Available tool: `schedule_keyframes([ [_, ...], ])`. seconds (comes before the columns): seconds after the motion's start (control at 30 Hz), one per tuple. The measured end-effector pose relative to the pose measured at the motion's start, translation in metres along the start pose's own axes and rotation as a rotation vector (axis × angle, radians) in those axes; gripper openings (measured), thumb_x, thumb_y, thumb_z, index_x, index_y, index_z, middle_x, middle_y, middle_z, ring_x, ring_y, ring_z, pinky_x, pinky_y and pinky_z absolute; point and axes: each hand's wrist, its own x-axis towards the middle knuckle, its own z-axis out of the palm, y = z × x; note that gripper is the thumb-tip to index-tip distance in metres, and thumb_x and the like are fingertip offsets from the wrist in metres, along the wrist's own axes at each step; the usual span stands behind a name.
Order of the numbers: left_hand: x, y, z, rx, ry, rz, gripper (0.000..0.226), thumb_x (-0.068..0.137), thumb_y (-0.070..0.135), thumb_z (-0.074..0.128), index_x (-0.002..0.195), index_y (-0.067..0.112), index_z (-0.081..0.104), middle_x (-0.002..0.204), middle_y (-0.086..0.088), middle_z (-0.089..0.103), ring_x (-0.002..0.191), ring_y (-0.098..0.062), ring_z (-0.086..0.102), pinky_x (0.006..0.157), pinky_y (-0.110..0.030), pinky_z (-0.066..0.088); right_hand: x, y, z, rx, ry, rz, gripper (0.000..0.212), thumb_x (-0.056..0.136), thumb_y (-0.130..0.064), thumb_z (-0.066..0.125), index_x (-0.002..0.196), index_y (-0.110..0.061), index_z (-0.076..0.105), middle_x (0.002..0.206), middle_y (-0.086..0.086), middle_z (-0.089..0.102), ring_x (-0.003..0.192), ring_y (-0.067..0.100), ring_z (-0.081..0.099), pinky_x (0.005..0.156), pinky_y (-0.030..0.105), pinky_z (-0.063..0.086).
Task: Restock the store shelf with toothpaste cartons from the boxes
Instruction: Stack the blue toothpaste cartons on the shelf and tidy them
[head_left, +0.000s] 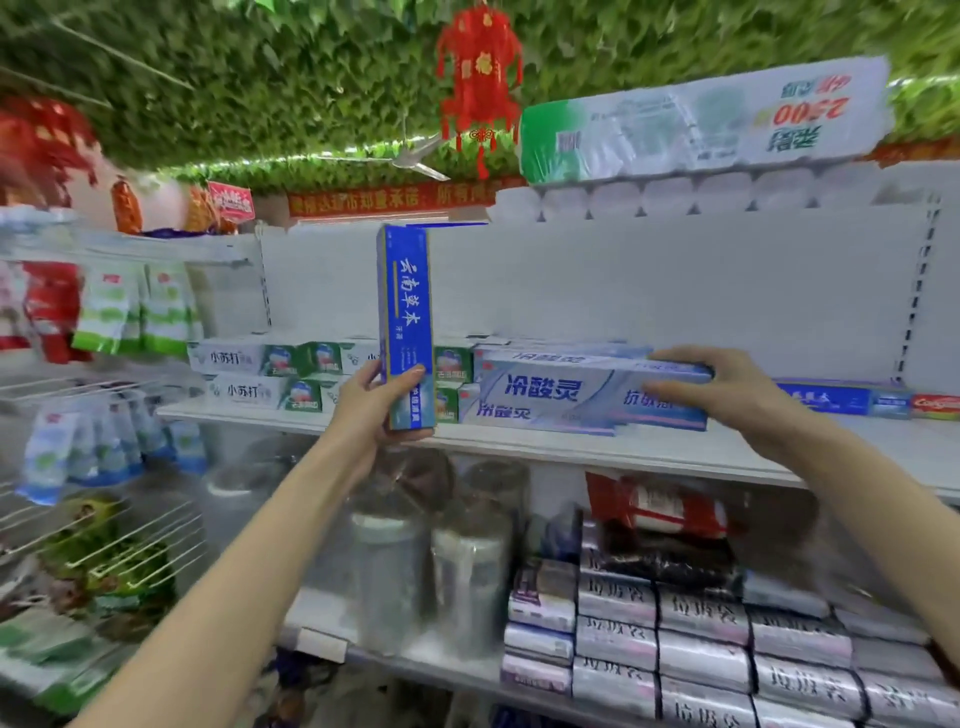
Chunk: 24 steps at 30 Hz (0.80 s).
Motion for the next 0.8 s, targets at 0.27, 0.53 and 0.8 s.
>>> schedule_keyframes([
  [0.27,0.068,-0.023,-0.008,0.007,-0.066,-0.018,0.038,0.086,0.023,0.069,0.120,0.014,0.056,0.103,-0.005,0.067,0.078,-0.017,0.069,0.052,-0.033,0.057,0.081,0.021,0.035,0.063,0.091,-0.043,0.026,0.081,-0.013,0.073,0.104,-0.018,0.064,0.092,-0.002,0.066,0.074,0.007,0.063,0.060,0.012,0.053],
  [0.53,0.102,-0.026,-0.001,0.008,-0.105,0.012,0.038,0.086,0.023,0.068,0.120,0.011,0.056,0.102,-0.003,0.068,0.083,-0.018,0.070,0.062,-0.044,0.061,0.131,0.035,0.032,0.111,0.180,-0.042,0.035,0.083,-0.010,0.070,0.118,-0.007,0.063,0.101,0.009,0.066,0.064,-0.003,0.064,0.056,0.011,0.051],
  [0.8,0.135,-0.026,0.027,0.030,-0.102,0.039,0.039,0.087,0.026,0.068,0.120,0.012,0.056,0.109,-0.008,0.066,0.075,-0.016,0.069,0.053,-0.033,0.059,0.172,0.037,0.021,0.061,0.159,-0.010,0.034,0.084,-0.015,0.070,0.116,-0.010,0.063,0.099,0.006,0.066,0.078,0.012,0.061,0.066,0.024,0.047],
])
